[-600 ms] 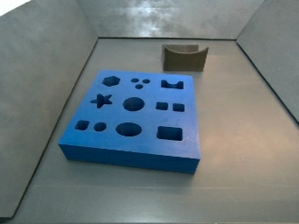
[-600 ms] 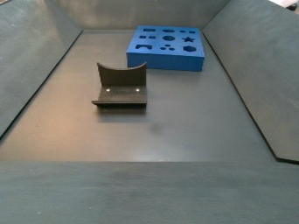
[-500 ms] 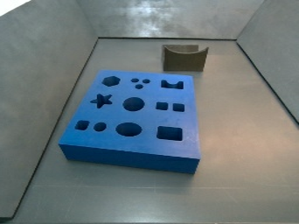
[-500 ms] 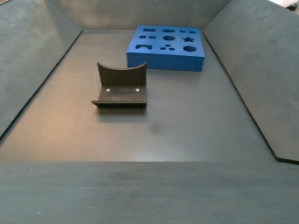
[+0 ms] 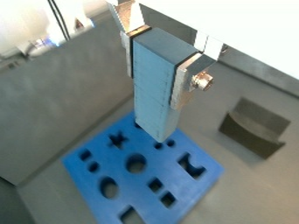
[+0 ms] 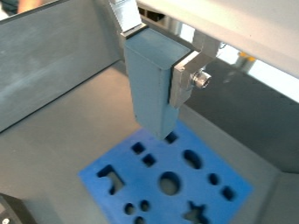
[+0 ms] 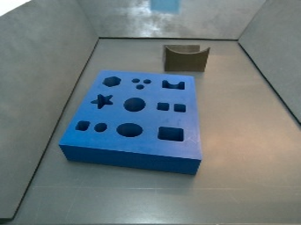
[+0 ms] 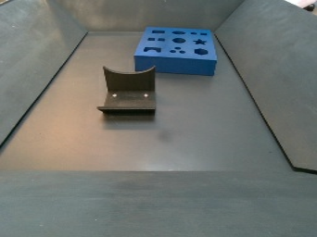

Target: Insert the rectangle object.

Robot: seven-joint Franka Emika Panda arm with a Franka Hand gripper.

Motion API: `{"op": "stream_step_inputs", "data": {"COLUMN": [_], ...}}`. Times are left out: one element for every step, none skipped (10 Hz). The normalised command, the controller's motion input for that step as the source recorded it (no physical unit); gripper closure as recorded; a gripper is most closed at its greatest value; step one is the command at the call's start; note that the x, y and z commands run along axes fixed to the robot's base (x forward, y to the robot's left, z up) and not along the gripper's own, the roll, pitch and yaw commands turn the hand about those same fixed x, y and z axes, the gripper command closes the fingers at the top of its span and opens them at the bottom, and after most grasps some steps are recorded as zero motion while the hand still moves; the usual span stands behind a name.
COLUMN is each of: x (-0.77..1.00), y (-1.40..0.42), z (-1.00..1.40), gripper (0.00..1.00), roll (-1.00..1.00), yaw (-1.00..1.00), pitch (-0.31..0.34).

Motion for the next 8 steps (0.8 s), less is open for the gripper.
{"op": "stream_step_inputs", "data": {"x": [-0.29,0.17,0.34,0.43,0.51,0.54,0.39,0.00], "y": [-0.23,-0.53,-0.51,-0.56,-0.54,-0.51,-0.40,-0.16], "z": [0.37,-1.00,-1.00,-1.00,-1.00,-1.00,-1.00,-1.00], "gripper": [1.00,1.00,1.00,1.00,1.00,1.00,1.00,1.00], "roll": [0.20,0.13,0.14,0.07,0.07,0.07,0.09,0.11], "yaw": [-0.02,-0.11,-0.13,-0.19,-0.22,-0.23,-0.11,0.12], "pitch": [0.034,-0.053,-0.017,-0.016,-0.044,-0.044,-0.033,-0.021]}}
